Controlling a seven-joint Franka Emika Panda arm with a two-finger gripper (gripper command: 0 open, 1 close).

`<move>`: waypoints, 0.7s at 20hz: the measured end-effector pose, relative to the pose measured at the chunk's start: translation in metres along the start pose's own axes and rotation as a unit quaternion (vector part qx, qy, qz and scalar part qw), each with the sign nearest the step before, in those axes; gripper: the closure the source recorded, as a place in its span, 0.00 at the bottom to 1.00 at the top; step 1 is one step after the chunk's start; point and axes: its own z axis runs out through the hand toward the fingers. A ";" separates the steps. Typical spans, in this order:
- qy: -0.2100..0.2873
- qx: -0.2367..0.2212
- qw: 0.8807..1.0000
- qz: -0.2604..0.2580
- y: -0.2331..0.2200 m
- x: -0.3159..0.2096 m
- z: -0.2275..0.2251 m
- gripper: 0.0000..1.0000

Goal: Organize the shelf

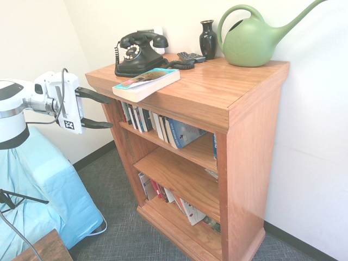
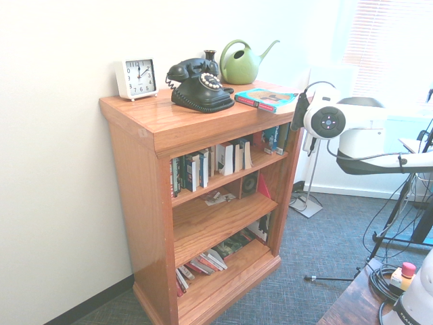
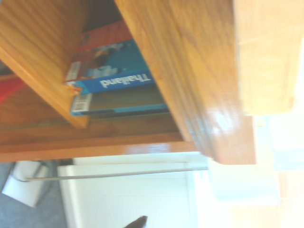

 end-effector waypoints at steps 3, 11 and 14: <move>0.022 0.009 1.000 -0.009 -0.009 0.010 -0.007 0.00; 0.054 0.061 0.997 -0.006 -0.027 0.049 0.004 0.00; 0.057 0.074 0.996 -0.007 -0.035 0.060 0.018 0.00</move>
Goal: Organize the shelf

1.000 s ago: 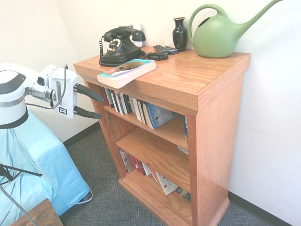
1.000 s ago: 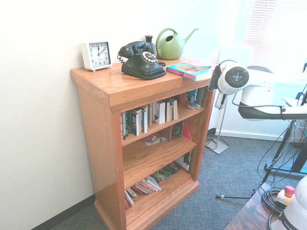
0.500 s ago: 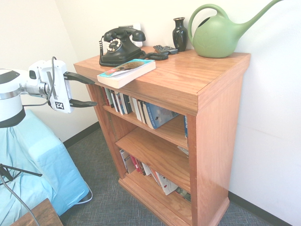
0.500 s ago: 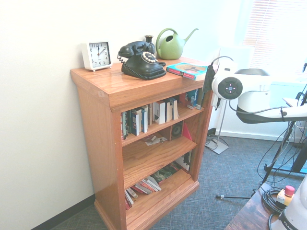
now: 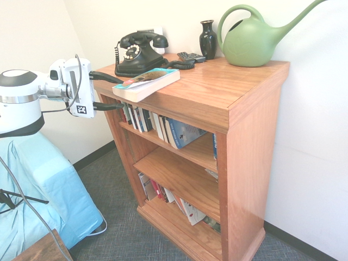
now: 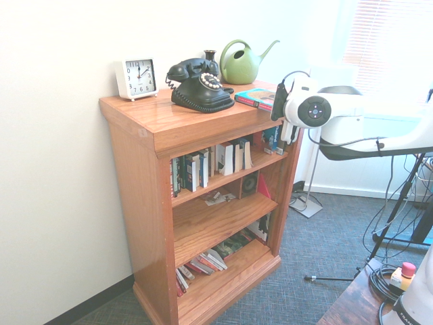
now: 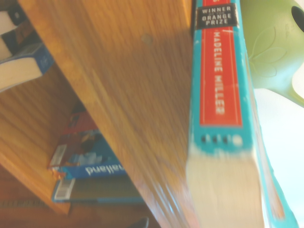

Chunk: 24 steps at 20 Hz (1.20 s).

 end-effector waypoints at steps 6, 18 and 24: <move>0.002 0.014 1.000 0.000 -0.016 0.019 0.024 0.00; 0.002 0.017 1.000 0.002 -0.018 0.029 0.040 1.00; 0.002 0.016 1.000 0.002 -0.017 0.029 0.040 1.00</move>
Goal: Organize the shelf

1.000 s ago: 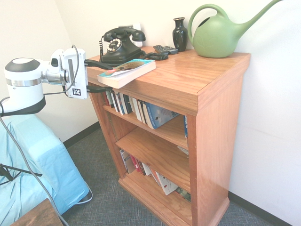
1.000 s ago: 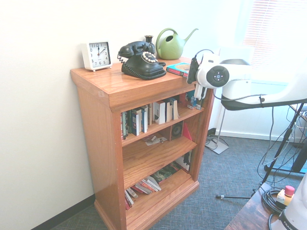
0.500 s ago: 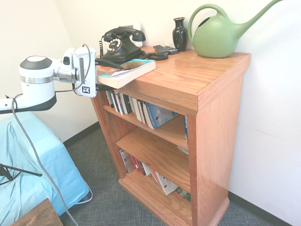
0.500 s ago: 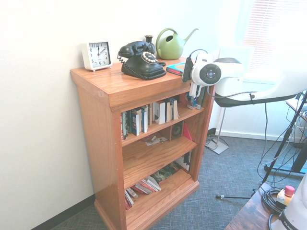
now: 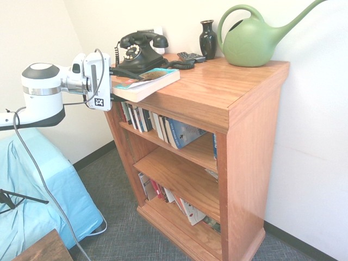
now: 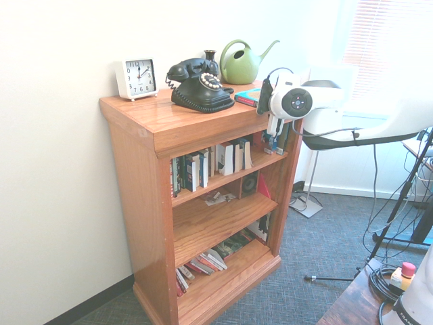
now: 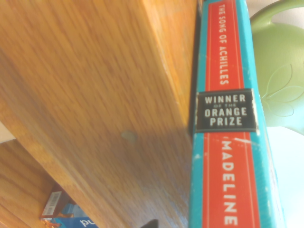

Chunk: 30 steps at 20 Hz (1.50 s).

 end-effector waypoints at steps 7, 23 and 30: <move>-0.001 -0.002 1.000 0.001 0.002 0.000 0.002 1.00; -0.010 0.011 0.999 0.036 0.018 0.009 -0.016 1.00; -0.043 0.047 0.988 0.140 0.090 0.015 -0.065 1.00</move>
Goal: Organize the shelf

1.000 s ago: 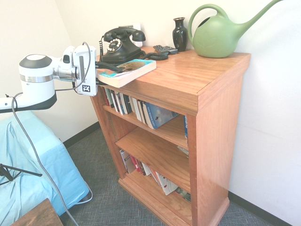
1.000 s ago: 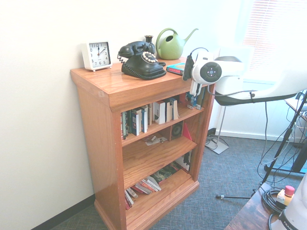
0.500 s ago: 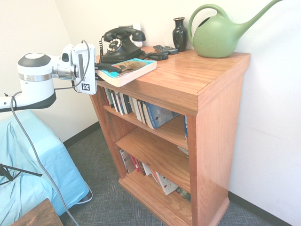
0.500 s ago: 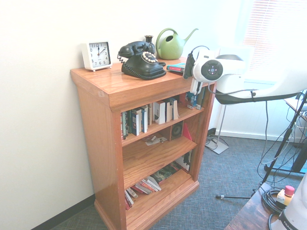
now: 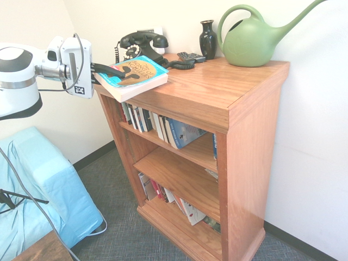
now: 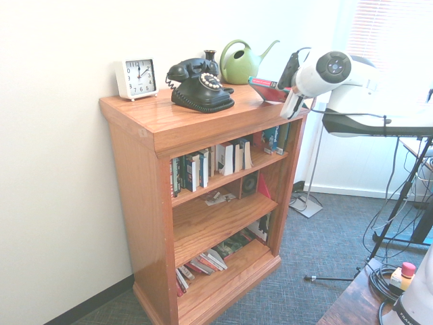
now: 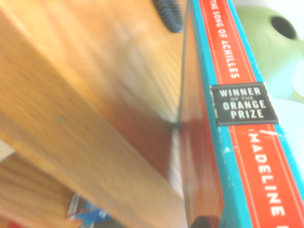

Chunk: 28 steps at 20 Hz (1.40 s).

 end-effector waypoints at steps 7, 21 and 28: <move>-0.052 0.020 0.993 0.108 0.117 -0.044 -0.024 1.00; -0.151 0.107 0.956 0.226 0.125 -0.168 0.008 1.00; -0.188 0.119 0.948 0.228 0.100 -0.208 0.067 1.00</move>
